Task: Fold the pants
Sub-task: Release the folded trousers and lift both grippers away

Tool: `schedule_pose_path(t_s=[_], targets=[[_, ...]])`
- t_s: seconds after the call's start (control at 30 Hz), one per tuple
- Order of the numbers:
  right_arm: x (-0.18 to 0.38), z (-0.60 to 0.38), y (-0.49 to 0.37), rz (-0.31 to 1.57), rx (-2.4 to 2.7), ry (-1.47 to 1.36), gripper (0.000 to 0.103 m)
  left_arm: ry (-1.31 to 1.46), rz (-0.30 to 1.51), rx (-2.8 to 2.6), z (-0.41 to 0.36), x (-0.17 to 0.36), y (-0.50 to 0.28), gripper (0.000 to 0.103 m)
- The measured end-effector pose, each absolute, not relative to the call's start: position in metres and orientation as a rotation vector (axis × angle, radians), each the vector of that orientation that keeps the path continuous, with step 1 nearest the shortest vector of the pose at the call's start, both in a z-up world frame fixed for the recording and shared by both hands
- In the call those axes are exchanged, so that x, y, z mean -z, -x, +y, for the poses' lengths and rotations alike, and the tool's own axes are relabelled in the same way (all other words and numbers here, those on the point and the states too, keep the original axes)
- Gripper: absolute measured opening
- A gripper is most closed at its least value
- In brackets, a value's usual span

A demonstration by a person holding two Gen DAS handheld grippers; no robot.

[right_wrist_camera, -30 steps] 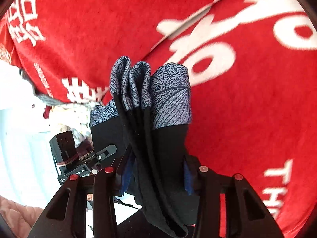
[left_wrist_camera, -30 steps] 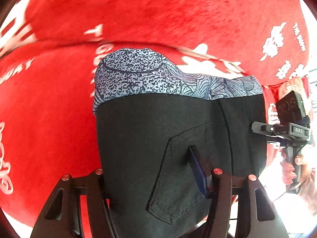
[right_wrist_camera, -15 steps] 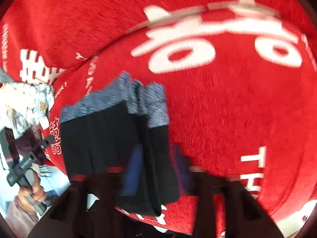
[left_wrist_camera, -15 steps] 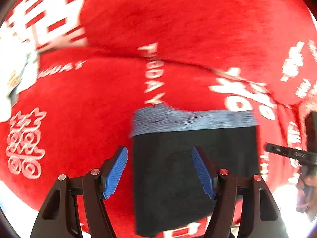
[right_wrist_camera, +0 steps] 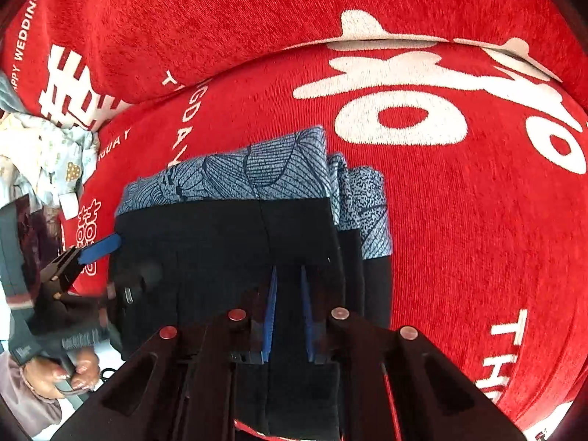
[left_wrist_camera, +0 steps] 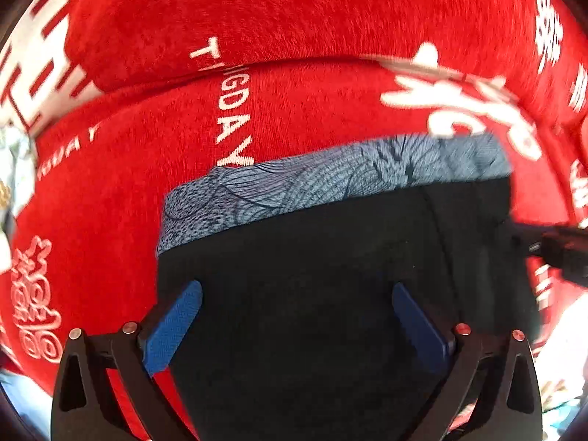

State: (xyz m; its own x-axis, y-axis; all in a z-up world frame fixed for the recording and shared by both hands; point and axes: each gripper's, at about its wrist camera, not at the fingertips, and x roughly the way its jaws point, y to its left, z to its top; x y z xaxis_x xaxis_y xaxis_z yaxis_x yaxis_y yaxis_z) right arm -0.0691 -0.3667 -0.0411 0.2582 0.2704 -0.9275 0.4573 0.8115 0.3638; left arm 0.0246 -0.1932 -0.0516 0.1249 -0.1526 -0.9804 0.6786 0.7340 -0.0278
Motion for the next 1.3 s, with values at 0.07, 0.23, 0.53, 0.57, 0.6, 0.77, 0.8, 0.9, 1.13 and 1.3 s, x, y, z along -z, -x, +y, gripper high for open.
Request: schedule_pose_path(t_s=[0.07,0.23,0.53,0.57,0.6,0.77,0.8,0.9,1.13,1.3], targets=[[0.042,-0.368,0.071,1.333,0.138,-0.657,0.013,-0.472,1.308,0.634,-0.193,0.052,-0.025,0.103],[0.043,-0.37,0.074,1.334,0.147,-0.672,0.013,-0.453,1.308,0.632,-0.193,0.055,-0.025,0.103],[0.032,-0.377,0.093,1.399,0.259,-0.667,0.047,-0.499,1.365,0.564,-0.188,0.036,-0.025,0.103],[0.029,-0.383,0.102,1.408,0.299,-0.682,0.057,-0.49,1.377,0.556,-0.184,0.032,-0.025,0.103],[0.026,-0.386,0.109,1.403,0.306,-0.714,0.064,-0.482,1.387,0.547,-0.18,0.026,-0.024,0.103],[0.005,-0.39,0.136,1.419,0.332,-0.753,0.066,-0.487,1.393,0.529,-0.167,-0.004,-0.015,0.103],[0.0,-0.387,0.14,1.427,0.333,-0.746,0.069,-0.481,1.4,0.527,-0.165,-0.01,-0.013,0.103],[-0.011,-0.381,0.148,1.438,0.329,-0.756,0.076,-0.472,1.415,0.516,-0.16,-0.026,-0.009,0.103],[-0.046,-0.353,0.148,1.428,0.287,-0.759,0.081,-0.468,1.455,0.499,-0.151,-0.056,-0.002,0.103],[-0.075,-0.336,0.133,1.413,0.266,-0.697,0.084,-0.466,1.469,0.489,-0.149,-0.073,0.0,0.103]])
